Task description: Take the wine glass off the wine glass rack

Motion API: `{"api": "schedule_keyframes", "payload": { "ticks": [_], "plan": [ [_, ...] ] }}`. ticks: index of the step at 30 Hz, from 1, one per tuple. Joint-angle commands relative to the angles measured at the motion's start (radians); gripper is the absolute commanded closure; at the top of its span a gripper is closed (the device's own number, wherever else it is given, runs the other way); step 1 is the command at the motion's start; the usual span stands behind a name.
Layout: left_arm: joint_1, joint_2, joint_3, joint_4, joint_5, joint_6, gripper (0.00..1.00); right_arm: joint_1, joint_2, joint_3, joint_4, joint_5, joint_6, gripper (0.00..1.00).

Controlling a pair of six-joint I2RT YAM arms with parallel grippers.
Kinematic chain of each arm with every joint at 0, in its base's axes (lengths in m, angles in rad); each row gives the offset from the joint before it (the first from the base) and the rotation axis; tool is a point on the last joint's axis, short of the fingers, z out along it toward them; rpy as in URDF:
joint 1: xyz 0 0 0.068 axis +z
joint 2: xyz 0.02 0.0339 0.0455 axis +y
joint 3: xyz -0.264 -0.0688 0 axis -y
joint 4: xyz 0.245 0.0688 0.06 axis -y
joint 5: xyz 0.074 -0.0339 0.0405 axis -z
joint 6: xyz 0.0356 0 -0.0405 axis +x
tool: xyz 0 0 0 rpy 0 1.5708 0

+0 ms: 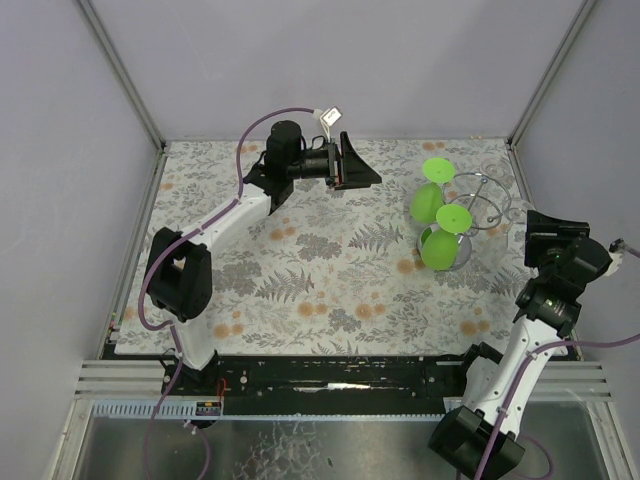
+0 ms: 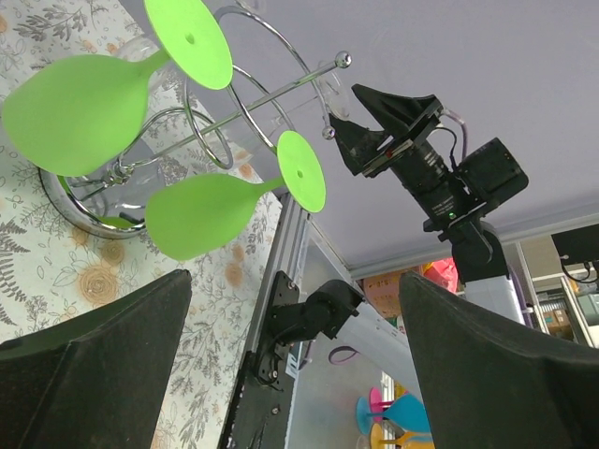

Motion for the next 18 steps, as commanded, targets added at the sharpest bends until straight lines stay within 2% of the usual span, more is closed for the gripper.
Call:
{"api": "schedule_keyframes", "payload": {
  "ticks": [1, 18],
  "plan": [
    [0.006, -0.028, -0.01, 0.091, 0.031, -0.02, 0.09, -0.002, -0.035, -0.047, 0.143, 0.006, 0.087, 0.39],
    [0.006, -0.013, -0.012, 0.132, 0.05, -0.054, 0.09, -0.003, -0.003, -0.055, 0.218, 0.042, 0.128, 0.42]
  ]
}}
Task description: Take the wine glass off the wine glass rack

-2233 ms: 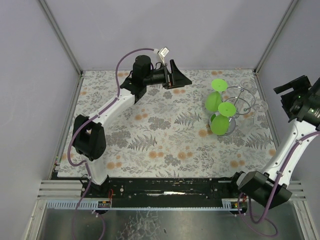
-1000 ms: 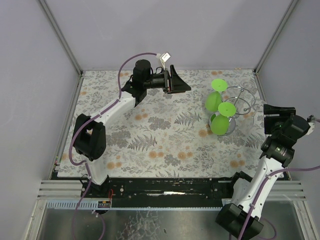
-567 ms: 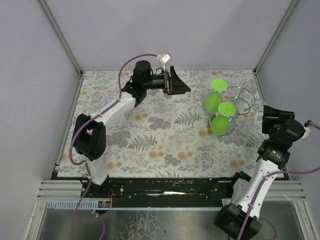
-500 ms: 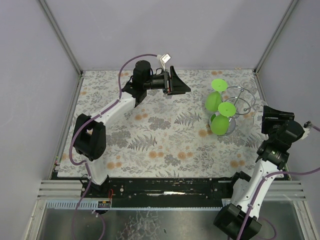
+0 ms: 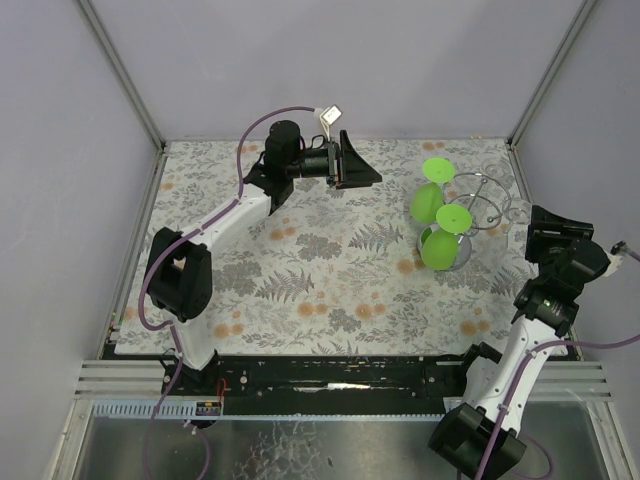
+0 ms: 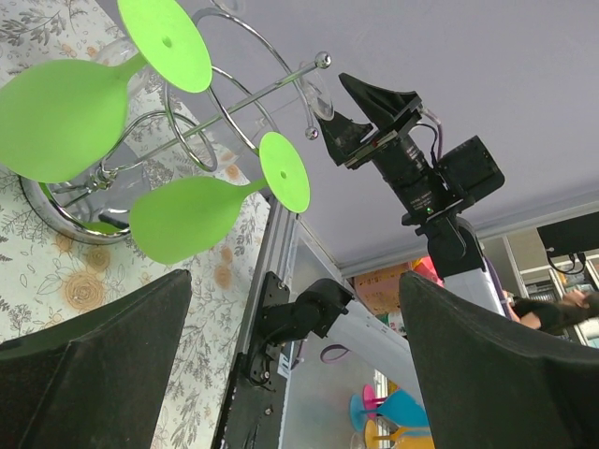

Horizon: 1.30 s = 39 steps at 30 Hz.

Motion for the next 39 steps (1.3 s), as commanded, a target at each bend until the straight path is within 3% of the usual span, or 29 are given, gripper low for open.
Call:
{"api": "schedule_keyframes", "payload": {
  "ticks": [1, 26, 34, 39],
  "plan": [
    [0.006, -0.011, -0.008, 0.08, 0.031, -0.013, 0.09, -0.003, 0.014, 0.01, 0.076, 0.032, 0.015, 0.42],
    [0.005, -0.006, -0.01, 0.09, 0.04, -0.017, 0.09, -0.003, 0.076, -0.005, 0.113, -0.016, 0.021, 0.49],
    [0.005, -0.006, -0.013, 0.096, 0.048, -0.024, 0.09, -0.003, 0.089, -0.002, 0.123, -0.033, 0.021, 0.55],
    [0.005, -0.005, -0.013, 0.102, 0.047, -0.029, 0.09, -0.003, 0.085, -0.008, 0.123, -0.03, 0.024, 0.67]
  ]
}}
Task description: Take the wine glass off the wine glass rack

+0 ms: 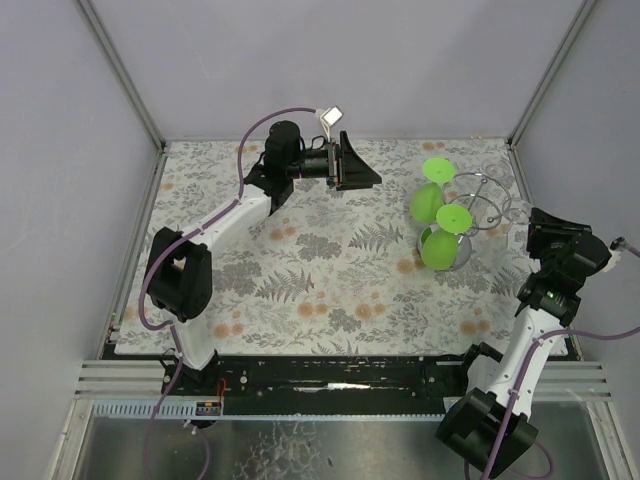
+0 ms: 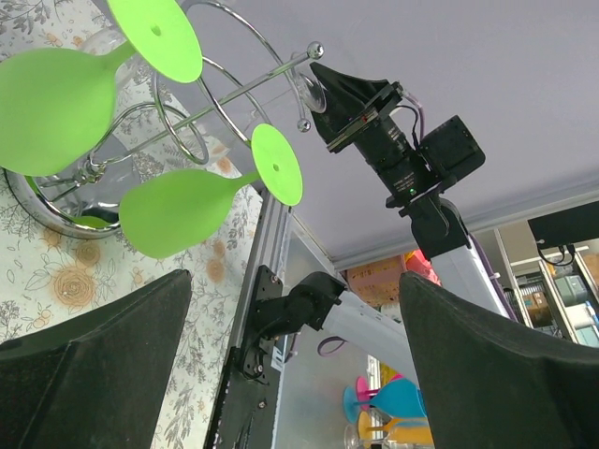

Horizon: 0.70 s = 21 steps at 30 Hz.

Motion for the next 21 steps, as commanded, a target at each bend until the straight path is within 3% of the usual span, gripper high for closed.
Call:
{"api": "schedule_keyframes", "payload": {
  "ticks": [1, 9, 21],
  "plan": [
    [0.006, -0.004, -0.006, 0.087, 0.021, -0.012, 0.09, -0.003, -0.008, -0.002, 0.052, -0.017, 0.009, 0.71],
    [0.006, 0.002, -0.007, 0.092, 0.027, -0.019, 0.09, -0.002, -0.021, -0.002, 0.039, 0.004, 0.01, 1.0],
    [0.005, 0.005, -0.008, 0.095, 0.039, -0.021, 0.09, -0.003, -0.05, 0.004, 0.075, 0.028, 0.022, 1.0]
  ]
}}
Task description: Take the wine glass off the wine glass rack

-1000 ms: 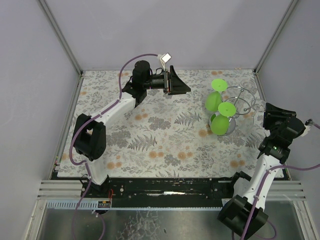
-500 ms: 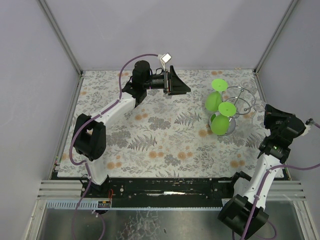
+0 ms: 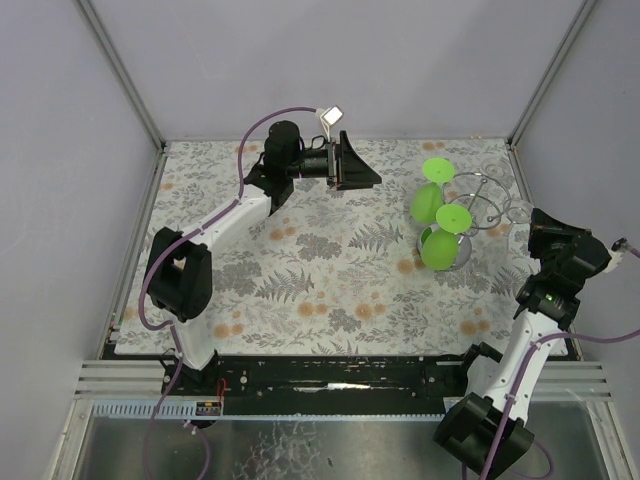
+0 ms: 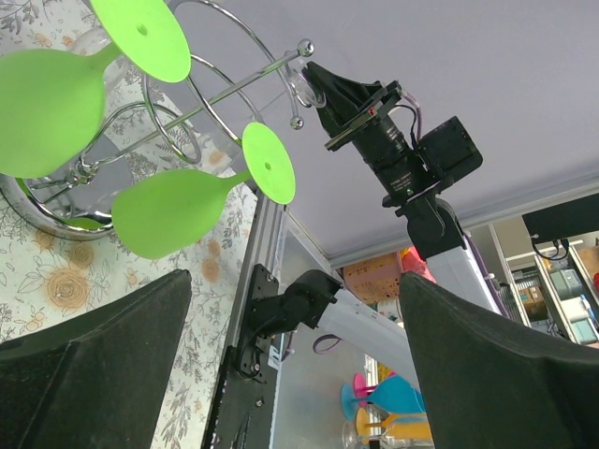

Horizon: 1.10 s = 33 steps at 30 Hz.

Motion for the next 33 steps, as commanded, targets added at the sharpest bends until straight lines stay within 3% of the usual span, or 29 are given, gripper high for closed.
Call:
{"api": "schedule_keyframes", "payload": {
  "ticks": [1, 33],
  "plan": [
    [0.005, 0.005, -0.006, 0.074, 0.026, -0.006, 0.09, -0.002, -0.027, 0.01, 0.067, 0.021, 0.008, 1.0],
    [0.003, 0.002, -0.007, 0.082, 0.033, -0.015, 0.08, -0.002, -0.121, 0.06, -0.054, 0.164, -0.062, 1.0]
  ]
}}
